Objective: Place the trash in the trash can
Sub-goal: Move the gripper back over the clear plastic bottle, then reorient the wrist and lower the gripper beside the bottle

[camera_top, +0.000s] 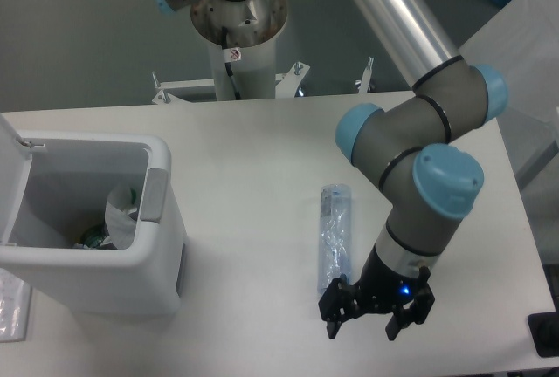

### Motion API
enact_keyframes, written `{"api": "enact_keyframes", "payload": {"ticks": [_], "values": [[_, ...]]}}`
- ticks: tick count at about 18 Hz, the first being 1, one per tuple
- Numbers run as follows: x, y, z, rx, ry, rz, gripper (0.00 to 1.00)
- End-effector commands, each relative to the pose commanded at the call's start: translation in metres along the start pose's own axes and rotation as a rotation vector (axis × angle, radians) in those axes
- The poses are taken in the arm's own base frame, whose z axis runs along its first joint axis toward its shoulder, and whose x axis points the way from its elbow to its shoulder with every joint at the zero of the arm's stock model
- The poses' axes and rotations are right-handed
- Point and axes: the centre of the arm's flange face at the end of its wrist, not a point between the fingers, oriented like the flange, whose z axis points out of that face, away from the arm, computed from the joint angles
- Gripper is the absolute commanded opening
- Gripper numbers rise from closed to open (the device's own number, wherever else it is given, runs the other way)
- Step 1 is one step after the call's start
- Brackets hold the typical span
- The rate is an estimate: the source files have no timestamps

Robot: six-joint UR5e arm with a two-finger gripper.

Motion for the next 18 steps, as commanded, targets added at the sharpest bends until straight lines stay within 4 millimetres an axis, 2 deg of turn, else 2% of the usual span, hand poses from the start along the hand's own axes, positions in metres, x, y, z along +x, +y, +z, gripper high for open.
{"api": "enact_keyframes", "payload": {"ticks": [2, 6, 12, 18], "values": [[0.009, -0.003, 0.022, -0.074, -0.037, 0.017, 1.0], [0.026, 0.014, 0.056, -0.266, -0.063, 0.036, 1.0], [0.032, 0.028, 0.071, -0.388, -0.103, 0.107, 0.99], [0.033, 0.032, 0.084, -0.432, -0.143, 0.136, 0.99]]}}
